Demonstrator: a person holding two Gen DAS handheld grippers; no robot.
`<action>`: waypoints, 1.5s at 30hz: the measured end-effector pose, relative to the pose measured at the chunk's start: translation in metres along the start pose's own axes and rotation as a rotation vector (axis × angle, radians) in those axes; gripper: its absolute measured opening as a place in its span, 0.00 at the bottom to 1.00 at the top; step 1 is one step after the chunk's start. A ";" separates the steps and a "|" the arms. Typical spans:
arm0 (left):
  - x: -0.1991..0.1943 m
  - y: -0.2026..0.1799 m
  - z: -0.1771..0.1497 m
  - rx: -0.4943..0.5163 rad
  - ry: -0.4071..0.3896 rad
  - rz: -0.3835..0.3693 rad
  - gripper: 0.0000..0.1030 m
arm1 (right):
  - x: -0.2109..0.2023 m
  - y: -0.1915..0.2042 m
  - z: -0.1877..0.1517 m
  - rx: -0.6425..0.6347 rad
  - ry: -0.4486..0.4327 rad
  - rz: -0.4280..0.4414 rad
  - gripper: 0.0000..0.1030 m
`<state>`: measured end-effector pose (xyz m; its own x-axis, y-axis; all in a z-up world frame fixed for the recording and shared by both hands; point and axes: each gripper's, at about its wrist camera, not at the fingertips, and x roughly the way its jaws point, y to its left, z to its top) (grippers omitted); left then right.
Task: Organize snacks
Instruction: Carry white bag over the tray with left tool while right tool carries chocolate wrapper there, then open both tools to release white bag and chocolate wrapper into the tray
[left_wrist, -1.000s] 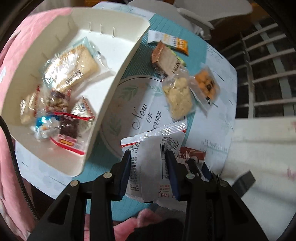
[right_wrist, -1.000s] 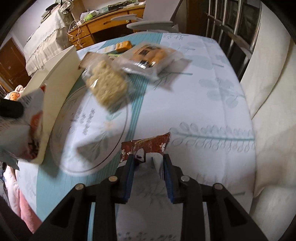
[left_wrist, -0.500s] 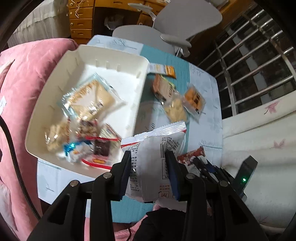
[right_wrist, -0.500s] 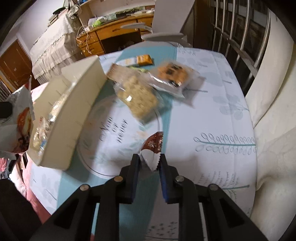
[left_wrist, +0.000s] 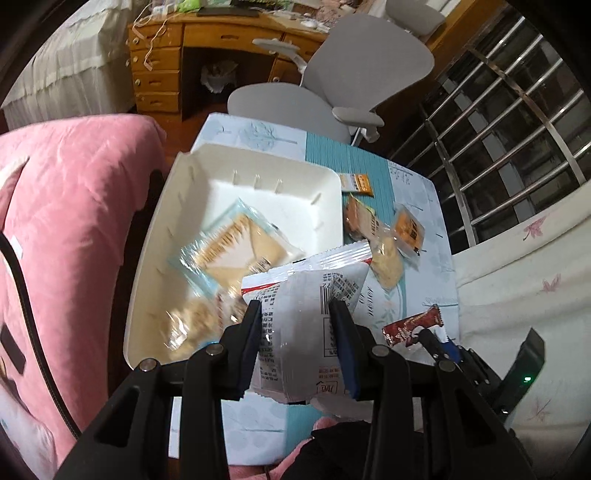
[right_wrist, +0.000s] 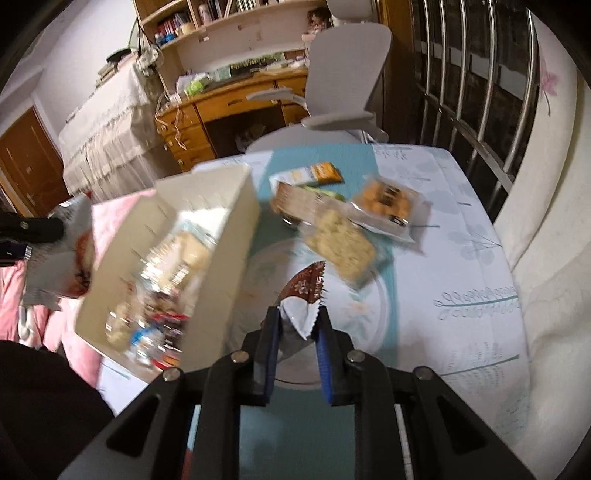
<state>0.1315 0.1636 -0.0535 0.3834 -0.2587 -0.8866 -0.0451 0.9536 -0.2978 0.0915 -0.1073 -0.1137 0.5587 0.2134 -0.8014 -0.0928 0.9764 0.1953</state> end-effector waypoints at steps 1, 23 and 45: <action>-0.001 0.005 0.002 0.013 -0.008 -0.001 0.36 | -0.001 0.006 0.001 0.005 -0.009 0.007 0.18; 0.019 0.057 0.020 0.256 0.033 -0.035 0.65 | 0.016 0.132 -0.010 0.037 -0.032 0.090 0.32; 0.054 -0.067 0.061 0.612 0.283 -0.110 0.79 | 0.000 0.073 -0.009 0.070 -0.050 -0.121 0.55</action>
<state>0.2113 0.0946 -0.0602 0.0963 -0.3106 -0.9457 0.5420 0.8133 -0.2119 0.0770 -0.0358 -0.1046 0.6028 0.0910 -0.7927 0.0340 0.9896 0.1395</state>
